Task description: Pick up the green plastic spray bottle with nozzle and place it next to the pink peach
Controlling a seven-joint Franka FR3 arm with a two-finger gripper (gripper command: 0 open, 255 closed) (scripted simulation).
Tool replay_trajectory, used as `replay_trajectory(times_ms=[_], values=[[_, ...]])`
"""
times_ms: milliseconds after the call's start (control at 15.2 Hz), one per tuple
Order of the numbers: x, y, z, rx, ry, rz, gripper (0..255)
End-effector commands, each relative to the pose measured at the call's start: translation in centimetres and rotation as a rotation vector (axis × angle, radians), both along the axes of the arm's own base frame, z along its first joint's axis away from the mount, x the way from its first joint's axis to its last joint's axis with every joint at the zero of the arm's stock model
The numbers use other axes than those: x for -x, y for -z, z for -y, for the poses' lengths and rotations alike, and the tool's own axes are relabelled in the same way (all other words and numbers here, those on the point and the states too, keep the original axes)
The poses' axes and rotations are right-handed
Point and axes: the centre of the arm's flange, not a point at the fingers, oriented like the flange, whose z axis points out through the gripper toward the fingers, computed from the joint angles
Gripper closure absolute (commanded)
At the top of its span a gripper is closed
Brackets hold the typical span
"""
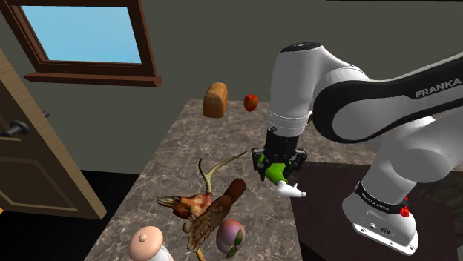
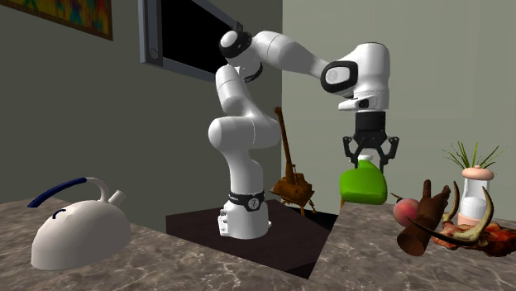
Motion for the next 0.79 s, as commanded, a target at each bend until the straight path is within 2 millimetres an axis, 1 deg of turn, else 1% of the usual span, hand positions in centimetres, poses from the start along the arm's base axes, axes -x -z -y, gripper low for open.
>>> replay_trajectory(times_ms=[0, 132, 198, 726], values=[[-2.1, 0.1, 1.7, 0.001, -0.001, 0.001, 255], [-4.2, 0.1, 3.3, 0.001, -0.001, 0.001, 255], [-4.9, 0.1, 3.8, 0.001, -0.001, 0.001, 255], [-4.9, 4.3, 3.8, 0.001, -0.001, 0.001, 255]])
